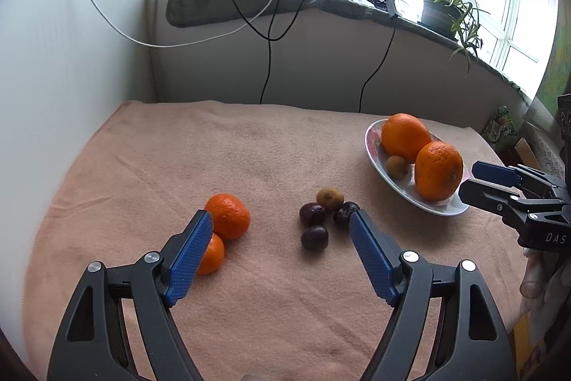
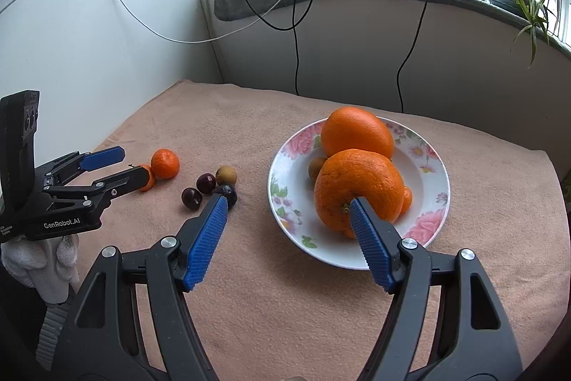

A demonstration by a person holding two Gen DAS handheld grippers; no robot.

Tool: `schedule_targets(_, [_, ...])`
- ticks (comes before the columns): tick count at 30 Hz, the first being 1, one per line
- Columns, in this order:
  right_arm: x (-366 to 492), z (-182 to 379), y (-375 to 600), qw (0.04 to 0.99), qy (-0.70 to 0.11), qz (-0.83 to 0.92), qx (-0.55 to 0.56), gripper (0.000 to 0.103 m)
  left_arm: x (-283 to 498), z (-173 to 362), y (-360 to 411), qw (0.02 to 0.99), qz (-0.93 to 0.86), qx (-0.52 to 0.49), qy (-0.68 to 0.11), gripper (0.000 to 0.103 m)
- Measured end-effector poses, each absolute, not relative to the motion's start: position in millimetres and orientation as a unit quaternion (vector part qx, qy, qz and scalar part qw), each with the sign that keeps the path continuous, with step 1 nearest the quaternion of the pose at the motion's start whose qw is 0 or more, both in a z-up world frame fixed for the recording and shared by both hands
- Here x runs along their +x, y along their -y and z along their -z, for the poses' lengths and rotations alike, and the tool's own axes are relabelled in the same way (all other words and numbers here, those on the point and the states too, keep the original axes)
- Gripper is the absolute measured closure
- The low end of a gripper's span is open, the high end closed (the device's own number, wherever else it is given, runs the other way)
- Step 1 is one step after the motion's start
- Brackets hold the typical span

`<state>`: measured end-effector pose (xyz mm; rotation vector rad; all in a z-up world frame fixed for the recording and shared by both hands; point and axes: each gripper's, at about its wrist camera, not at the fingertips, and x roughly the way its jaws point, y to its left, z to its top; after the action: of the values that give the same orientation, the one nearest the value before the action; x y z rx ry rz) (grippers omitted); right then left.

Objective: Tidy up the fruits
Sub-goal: 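Grasp the small stemmed mandarin with the left gripper while the right gripper grasps a dark plum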

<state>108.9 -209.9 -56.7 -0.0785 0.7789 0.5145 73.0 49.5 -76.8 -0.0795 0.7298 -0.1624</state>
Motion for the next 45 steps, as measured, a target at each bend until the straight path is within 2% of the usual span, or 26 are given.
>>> schedule_targets(8, [107,69,176,0.874,-0.387,-0.29,-0.043,0.029,62,93,-87,0.924,0.052,-0.067,-0.372,0.025])
schedule_targets(12, [106,76,160,0.865,-0.394,-0.306,-0.052,0.03,60,102,-97,0.92,0.049,-0.078,-0.38,0.032])
schedule_targets(15, [105,81,148,0.858,-0.401,-0.316,-0.056,0.037,60,106,-102,0.917,0.051,-0.088,-0.385,0.036])
schedule_targets(19, [104,86,131,0.85,-0.405,-0.329,-0.067,0.038,65,112,-106,0.914,0.058,-0.096,-0.39,0.044])
schedule_targets(22, [106,91,118,0.842,-0.413,-0.338,-0.075,0.055,68,116,-107,0.911,0.059,-0.1,-0.396,0.049])
schedule_targets(27, [112,102,103,0.834,-0.426,-0.34,-0.081,0.06,72,119,-112,0.908,0.06,-0.11,-0.399,0.057])
schedule_targets(30, [118,108,96,0.832,-0.433,-0.336,-0.085,0.064,74,121,-114,0.907,0.062,-0.113,-0.401,0.059])
schedule_targets(37, [123,116,83,0.828,-0.441,-0.334,-0.095,0.066,79,126,-118,0.903,0.064,-0.118,-0.408,0.064])
schedule_targets(45, [127,125,75,0.824,-0.451,-0.325,-0.112,0.078,82,128,-117,0.901,0.075,-0.122,-0.41,0.069])
